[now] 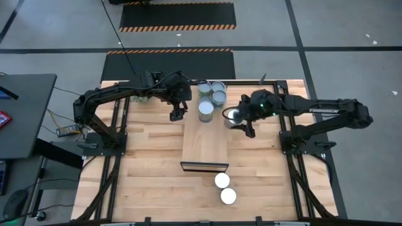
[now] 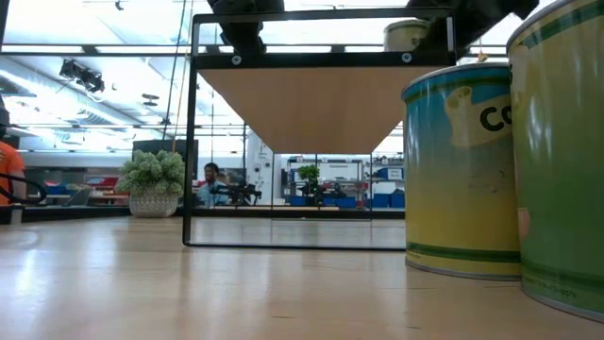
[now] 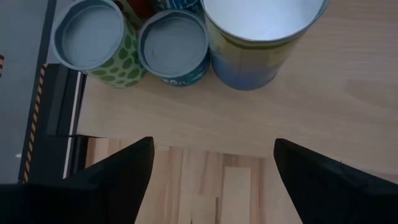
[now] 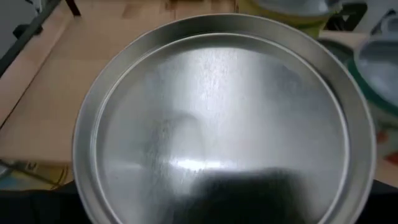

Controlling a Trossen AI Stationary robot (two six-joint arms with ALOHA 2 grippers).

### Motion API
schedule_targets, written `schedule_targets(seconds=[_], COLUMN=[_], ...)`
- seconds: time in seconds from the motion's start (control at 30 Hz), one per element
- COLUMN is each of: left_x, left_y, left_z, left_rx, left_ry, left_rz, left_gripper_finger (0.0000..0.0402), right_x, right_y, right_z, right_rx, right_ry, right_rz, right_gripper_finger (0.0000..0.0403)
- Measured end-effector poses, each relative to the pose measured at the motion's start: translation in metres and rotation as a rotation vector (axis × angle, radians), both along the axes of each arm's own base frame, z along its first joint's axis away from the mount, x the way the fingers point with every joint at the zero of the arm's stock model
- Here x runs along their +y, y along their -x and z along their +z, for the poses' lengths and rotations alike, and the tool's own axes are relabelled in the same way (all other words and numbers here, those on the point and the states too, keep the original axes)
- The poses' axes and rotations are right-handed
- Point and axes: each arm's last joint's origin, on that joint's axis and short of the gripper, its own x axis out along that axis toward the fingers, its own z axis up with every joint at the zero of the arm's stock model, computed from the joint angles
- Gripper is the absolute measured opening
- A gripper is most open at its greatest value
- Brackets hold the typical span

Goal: Pick and place cans onto a shelf
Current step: Put the large canned peaches on the shelf

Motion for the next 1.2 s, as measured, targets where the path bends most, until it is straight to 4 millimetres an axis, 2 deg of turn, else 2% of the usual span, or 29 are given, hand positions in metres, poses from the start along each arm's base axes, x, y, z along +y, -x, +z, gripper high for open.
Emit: schedule_targets(seconds=[0.3, 0.47, 0.6, 0.87, 1.2], left_x=[0.0, 0.0, 0.0, 0.0, 0.0], left_y=[0.0, 0.0, 0.0, 0.0, 0.0], left_z=[0.0, 0.0, 0.0, 0.0, 0.0], left_rx=[0.0, 0.0, 0.0, -0.001, -0.001], left_ry=[0.002, 0.002, 0.002, 0.002, 0.003], left_rz=[0.003, 0.004, 0.004, 0.005, 0.007], left_gripper_finger=[0.0337, 0.0337, 0.0337, 0.0337, 0.0337], right_x=[-0.012, -0.014, -0.015, -0.016, -0.016], right_y=[-0.026, -0.036, -0.036, -0.037, -0.039], right_z=[-0.019, -0.021, -0.02, -0.019, -0.014], right_rx=[0.033, -0.008, -0.016, -0.023, -0.079], right_ry=[-0.007, 0.001, 0.014, 0.018, 0.027], right_rz=[0.002, -0.011, -0.03, -0.055, -0.059], right_gripper_finger=[0.0321, 0.0321, 0.0331, 0.0392, 0.039])
